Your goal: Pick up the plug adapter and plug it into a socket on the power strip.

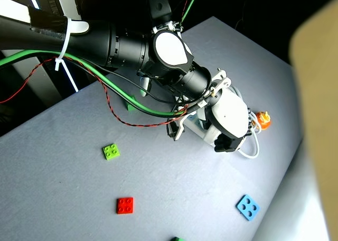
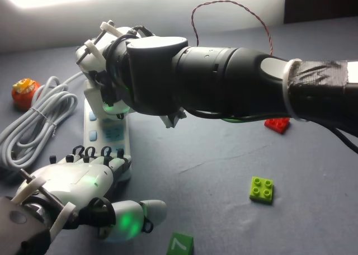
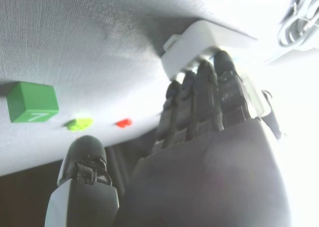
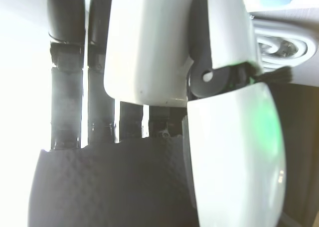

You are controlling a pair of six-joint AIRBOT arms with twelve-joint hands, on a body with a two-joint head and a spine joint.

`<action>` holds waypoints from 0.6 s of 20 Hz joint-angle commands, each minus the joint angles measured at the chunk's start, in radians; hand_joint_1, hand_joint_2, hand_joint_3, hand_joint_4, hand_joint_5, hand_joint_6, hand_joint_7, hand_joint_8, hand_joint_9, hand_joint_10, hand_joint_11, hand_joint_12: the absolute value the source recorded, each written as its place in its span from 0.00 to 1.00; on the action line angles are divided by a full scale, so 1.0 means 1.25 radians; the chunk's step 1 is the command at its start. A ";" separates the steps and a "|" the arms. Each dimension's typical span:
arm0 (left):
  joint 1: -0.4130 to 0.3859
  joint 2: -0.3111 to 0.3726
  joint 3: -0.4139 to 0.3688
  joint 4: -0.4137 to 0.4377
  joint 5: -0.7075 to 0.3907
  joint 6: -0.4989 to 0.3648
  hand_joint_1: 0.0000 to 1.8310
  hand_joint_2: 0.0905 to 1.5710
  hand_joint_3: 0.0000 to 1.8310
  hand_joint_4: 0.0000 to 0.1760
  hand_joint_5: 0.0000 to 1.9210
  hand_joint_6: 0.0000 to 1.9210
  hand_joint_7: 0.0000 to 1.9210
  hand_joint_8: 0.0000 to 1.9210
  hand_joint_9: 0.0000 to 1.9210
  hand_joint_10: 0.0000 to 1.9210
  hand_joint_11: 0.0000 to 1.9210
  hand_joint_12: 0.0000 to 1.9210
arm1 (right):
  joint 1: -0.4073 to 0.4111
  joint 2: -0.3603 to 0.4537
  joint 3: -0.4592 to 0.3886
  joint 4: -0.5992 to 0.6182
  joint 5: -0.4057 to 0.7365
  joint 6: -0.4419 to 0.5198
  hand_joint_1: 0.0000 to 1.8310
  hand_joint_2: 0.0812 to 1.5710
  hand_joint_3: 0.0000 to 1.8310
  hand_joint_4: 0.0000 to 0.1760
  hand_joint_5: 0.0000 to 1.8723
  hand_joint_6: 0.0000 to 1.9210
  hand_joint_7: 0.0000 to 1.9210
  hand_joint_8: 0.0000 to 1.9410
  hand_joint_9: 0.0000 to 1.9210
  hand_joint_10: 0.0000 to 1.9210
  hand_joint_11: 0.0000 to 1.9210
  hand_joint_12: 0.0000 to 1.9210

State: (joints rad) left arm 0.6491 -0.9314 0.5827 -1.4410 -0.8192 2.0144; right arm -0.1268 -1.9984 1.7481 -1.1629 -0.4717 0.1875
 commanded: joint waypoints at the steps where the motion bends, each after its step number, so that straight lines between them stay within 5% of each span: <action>1: 0.002 -0.005 -0.002 0.010 0.010 -0.004 0.00 0.72 0.00 0.00 0.05 0.00 0.08 0.00 0.07 0.00 0.00 0.11 | -0.011 -0.011 -0.003 0.003 0.056 0.014 0.76 0.66 0.00 0.00 0.54 0.43 0.57 0.40 0.56 0.50 0.49 0.48; 12: 0.002 -0.004 -0.003 0.010 0.010 -0.004 0.00 0.72 0.00 0.00 0.05 0.00 0.08 0.00 0.07 0.00 0.00 0.12 | -0.028 -0.018 -0.002 0.058 0.082 -0.043 0.76 0.66 0.00 0.00 0.53 0.44 0.57 0.42 0.55 0.51 0.49 0.48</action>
State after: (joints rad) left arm 0.6491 -0.9314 0.5827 -1.4437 -0.8204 2.0144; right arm -0.1383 -2.0010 1.7546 -1.1263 -0.4454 0.1223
